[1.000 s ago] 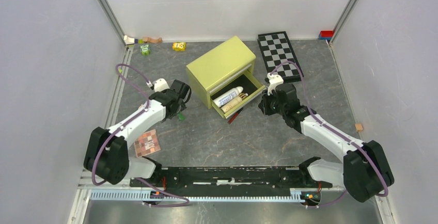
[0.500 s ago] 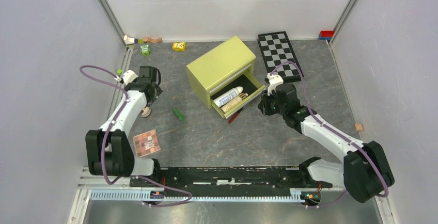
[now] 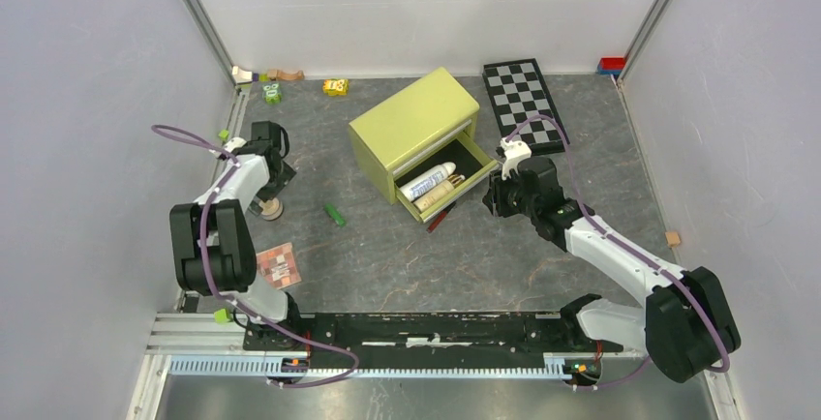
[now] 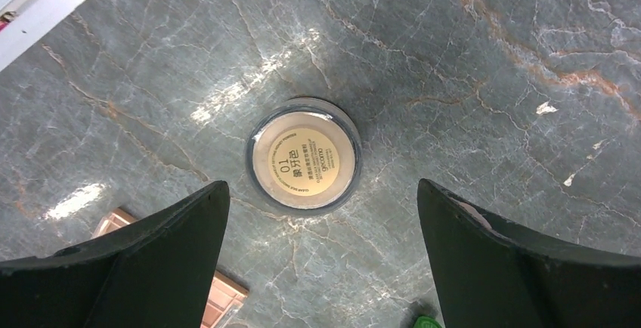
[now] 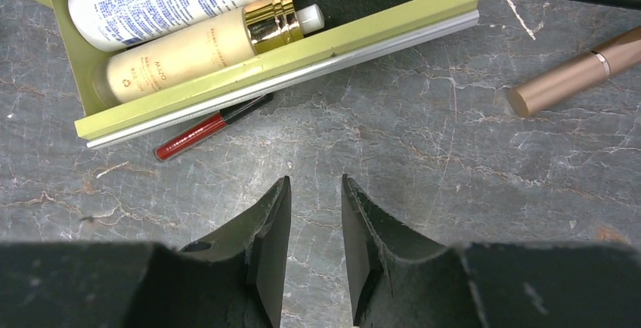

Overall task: Organize the makeup
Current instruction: Move the makeup to the center of the board.

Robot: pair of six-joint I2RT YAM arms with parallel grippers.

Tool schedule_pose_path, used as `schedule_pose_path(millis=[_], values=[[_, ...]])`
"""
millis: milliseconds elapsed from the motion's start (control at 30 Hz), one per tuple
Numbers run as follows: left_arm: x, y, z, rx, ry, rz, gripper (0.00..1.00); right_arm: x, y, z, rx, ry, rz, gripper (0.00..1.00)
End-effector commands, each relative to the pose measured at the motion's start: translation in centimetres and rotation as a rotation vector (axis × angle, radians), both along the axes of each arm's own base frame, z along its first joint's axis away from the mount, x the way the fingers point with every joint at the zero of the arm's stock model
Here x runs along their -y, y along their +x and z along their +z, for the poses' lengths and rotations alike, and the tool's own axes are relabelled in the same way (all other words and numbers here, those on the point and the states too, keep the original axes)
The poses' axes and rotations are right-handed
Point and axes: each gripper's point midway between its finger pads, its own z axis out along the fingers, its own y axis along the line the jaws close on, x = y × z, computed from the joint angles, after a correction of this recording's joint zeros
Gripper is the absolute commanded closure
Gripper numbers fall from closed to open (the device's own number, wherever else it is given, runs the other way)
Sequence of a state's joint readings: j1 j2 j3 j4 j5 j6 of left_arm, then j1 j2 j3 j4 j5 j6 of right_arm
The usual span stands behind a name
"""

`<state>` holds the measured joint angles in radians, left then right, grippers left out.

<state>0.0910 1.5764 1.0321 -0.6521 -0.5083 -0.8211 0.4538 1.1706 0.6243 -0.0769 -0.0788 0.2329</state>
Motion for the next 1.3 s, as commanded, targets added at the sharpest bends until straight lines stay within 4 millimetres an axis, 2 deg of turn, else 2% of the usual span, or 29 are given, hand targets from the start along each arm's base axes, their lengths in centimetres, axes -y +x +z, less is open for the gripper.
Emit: schedule_pose_path(millis=[0, 233, 467, 1033, 1133, 1267], values=[[-0.2, 1.9, 0.0, 0.035, -0.013, -0.007, 0.00, 0.0, 0.2, 0.8, 0.036, 0.004, 0.014, 0.63], [-0.4, 1.3, -2.0, -0.027, -0.017, 0.033, 0.04, 0.0, 0.3, 1.0, 0.037, 0.003, 0.016, 0.62], [-0.5, 0.9, -2.8, -0.042, -0.018, 0.059, 0.10, 0.0, 0.2, 0.8, 0.031, 0.001, 0.017, 0.62], [-0.3, -0.3, -4.4, -0.005, -0.082, 0.111, 0.11, 0.0, 0.0, 0.6, 0.026, -0.003, 0.025, 0.61], [-0.2, -0.4, -4.7, -0.006, -0.089, 0.110, 0.18, 0.0, 0.0, 0.6, 0.025, -0.002, 0.025, 0.61], [-0.1, -0.1, -4.4, 0.004, -0.093, 0.102, 0.36, 0.0, 0.0, 0.7, 0.028, -0.002, 0.025, 0.61]])
